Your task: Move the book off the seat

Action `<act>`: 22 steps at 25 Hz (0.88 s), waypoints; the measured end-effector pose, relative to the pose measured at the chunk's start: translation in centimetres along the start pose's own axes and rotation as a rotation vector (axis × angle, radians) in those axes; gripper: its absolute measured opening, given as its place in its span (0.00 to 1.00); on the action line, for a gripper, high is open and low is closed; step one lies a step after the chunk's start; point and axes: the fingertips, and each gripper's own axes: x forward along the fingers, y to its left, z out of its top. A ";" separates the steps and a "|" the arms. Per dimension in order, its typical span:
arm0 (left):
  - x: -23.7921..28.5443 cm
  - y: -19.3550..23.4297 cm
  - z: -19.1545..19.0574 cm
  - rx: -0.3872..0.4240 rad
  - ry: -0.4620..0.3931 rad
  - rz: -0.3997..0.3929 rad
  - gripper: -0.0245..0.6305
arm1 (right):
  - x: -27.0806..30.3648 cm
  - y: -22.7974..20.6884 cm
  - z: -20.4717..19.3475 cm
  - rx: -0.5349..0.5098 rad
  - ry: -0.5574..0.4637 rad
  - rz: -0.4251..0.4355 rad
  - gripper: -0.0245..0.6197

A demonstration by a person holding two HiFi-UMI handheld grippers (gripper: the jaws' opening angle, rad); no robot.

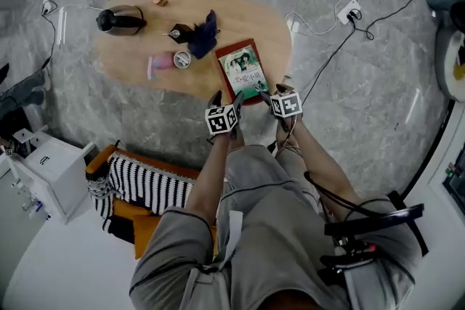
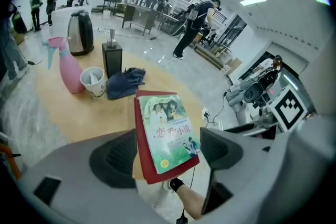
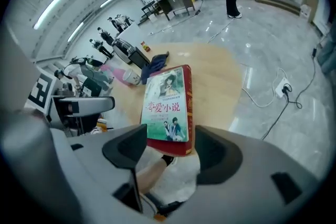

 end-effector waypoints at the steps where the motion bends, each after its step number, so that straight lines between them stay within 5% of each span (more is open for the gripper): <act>1: -1.3 -0.1 0.4 0.011 -0.012 0.001 0.62 | -1.0 0.3 -0.3 0.025 -0.009 0.028 0.50; 5: -7.1 -1.2 1.8 0.036 -0.058 0.014 0.62 | -6.6 1.7 -0.8 0.060 -0.067 0.105 0.42; 7: -9.5 -2.2 3.5 0.037 -0.094 0.017 0.62 | -9.5 1.3 0.4 0.042 -0.109 0.084 0.31; 12: -17.2 -4.2 6.1 0.019 -0.162 0.037 0.62 | -17.6 3.2 2.5 0.090 -0.197 0.028 0.22; 15: -18.4 -4.3 12.9 0.018 -0.298 0.048 0.62 | -21.1 4.1 10.6 0.062 -0.327 0.011 0.22; 18: -22.2 -5.3 15.7 0.034 -0.396 0.038 0.62 | -23.0 6.2 11.8 0.011 -0.382 0.002 0.24; 22: -29.6 -10.1 20.2 0.100 -0.569 -0.005 0.62 | -29.8 10.8 14.8 -0.185 -0.519 0.014 0.33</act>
